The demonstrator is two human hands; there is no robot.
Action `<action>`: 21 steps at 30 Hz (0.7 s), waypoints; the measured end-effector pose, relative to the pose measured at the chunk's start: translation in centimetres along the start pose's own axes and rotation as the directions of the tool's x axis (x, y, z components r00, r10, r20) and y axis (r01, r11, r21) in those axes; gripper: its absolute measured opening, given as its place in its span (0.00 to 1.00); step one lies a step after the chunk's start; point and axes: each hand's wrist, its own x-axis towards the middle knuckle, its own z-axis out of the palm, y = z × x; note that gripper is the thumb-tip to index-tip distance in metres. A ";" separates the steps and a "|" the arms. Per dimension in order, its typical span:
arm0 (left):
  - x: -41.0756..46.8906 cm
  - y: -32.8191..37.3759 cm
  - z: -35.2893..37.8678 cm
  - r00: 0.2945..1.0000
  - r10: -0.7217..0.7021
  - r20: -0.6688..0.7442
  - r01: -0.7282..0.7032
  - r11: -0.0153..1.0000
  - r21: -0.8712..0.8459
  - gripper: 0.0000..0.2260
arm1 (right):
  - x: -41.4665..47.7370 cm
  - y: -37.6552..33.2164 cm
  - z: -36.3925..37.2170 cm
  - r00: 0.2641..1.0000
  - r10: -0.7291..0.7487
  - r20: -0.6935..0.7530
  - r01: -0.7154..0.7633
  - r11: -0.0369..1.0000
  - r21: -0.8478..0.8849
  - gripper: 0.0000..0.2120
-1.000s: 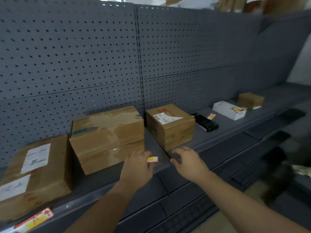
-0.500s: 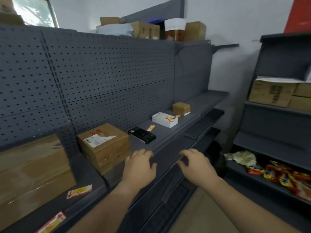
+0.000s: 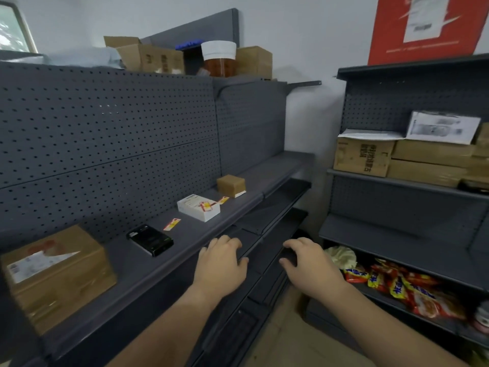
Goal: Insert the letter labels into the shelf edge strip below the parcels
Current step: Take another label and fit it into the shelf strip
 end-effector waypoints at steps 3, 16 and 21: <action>2.6 1.9 1.5 0.999 0.033 0.017 -0.033 0.999 0.002 0.17 | 1.5 2.4 -0.6 1.000 0.011 -0.013 -0.011 1.000 -0.014 0.21; 18.1 0.3 10.2 0.997 0.058 0.042 -0.054 0.994 -0.099 0.16 | 17.3 8.7 2.3 1.000 -0.004 0.009 0.005 0.997 -0.071 0.22; 25.0 -2.4 12.7 0.999 0.015 0.042 -0.011 0.996 -0.087 0.16 | 25.8 9.1 4.5 0.998 -0.057 0.033 0.059 0.997 -0.057 0.23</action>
